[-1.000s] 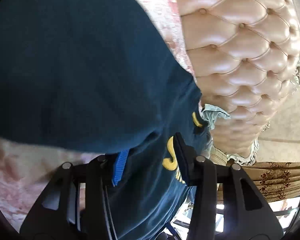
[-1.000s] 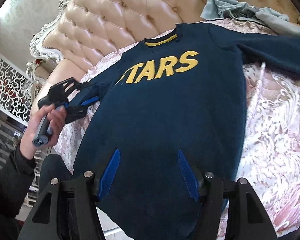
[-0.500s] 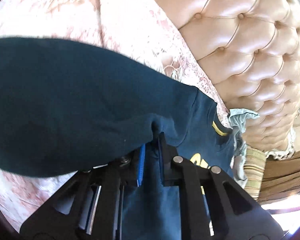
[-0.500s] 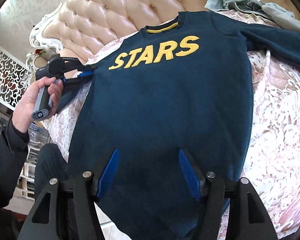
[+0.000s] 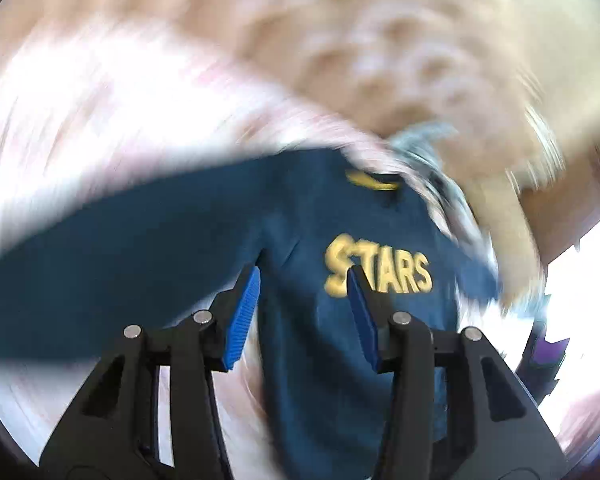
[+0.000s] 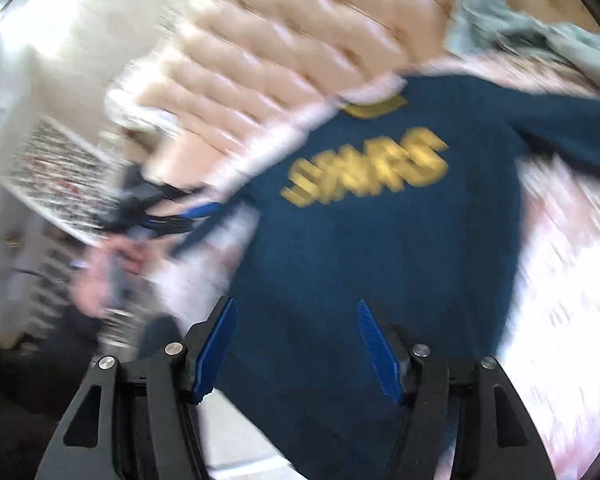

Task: Fold clothes

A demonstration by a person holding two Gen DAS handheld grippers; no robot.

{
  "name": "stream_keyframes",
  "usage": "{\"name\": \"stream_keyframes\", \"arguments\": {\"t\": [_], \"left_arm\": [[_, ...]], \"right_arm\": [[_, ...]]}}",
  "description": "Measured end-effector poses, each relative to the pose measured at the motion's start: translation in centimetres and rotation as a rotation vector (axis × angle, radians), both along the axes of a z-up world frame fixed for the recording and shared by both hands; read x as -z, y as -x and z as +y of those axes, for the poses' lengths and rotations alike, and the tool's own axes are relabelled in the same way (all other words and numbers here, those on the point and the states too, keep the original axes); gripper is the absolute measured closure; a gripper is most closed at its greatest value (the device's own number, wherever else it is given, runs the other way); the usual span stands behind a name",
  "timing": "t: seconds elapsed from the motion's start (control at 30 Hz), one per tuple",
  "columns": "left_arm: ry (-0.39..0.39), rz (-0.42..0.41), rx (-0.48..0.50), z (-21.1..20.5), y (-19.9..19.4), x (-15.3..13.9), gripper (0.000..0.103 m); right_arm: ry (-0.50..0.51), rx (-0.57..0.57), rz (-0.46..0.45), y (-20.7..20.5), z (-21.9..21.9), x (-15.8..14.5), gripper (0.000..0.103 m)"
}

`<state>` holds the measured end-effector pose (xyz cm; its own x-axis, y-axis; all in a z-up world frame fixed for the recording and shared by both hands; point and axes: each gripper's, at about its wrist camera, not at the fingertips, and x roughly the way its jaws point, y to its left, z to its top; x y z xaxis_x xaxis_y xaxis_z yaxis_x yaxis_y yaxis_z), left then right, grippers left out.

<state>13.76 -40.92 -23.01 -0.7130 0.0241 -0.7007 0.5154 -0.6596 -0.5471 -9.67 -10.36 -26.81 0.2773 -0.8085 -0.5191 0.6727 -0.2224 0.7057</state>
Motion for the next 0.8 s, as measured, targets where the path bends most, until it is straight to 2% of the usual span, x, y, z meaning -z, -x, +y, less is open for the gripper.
{"name": "stream_keyframes", "arguments": {"t": [0.03,0.1,0.2,0.3,0.37,0.47,0.5,0.53,0.6,0.73,0.8], "left_arm": [[0.065,0.016,0.086,-1.0,1.6,-0.6,0.054],[0.131,-0.022,0.205,-3.8,5.3,-0.3,0.054],[0.113,-0.111,0.403,-7.3,11.5,1.5,0.054],[0.105,-0.187,0.557,-8.6,15.6,3.4,0.054],[0.083,-0.224,0.613,-8.9,17.0,5.2,0.054],[0.031,-0.296,0.707,-9.1,19.2,8.2,0.054],[0.013,-0.324,0.741,-9.1,19.8,9.1,0.057],[0.006,-0.354,0.777,-8.9,19.9,9.7,0.09],[-0.005,-0.356,0.777,-9.5,19.9,9.9,0.091],[0.026,-0.293,0.733,-10.8,19.7,8.2,0.091],[0.032,-0.316,0.722,-10.7,19.4,9.0,0.09]], "right_arm": [[0.053,-0.037,-0.019,0.5,-1.1,-0.5,0.035],[0.112,-0.099,-0.047,1.5,-4.4,-0.5,0.034],[0.147,-0.184,-0.101,2.3,-10.4,0.5,0.033],[0.148,-0.292,-0.117,1.6,-15.7,2.0,0.033],[0.156,-0.342,-0.156,0.9,-17.2,3.3,0.033],[0.149,-0.405,-0.214,-0.2,-16.9,5.2,0.033],[0.129,-0.419,-0.207,-0.5,-16.6,5.7,0.031],[0.107,-0.424,-0.187,-0.7,-16.3,6.0,0.03],[0.086,-0.422,-0.165,-0.8,-16.3,6.2,0.029],[0.08,-0.411,-0.144,-1.1,-16.0,6.7,0.027],[0.074,-0.409,-0.133,-1.3,-15.8,6.9,0.027]]}}
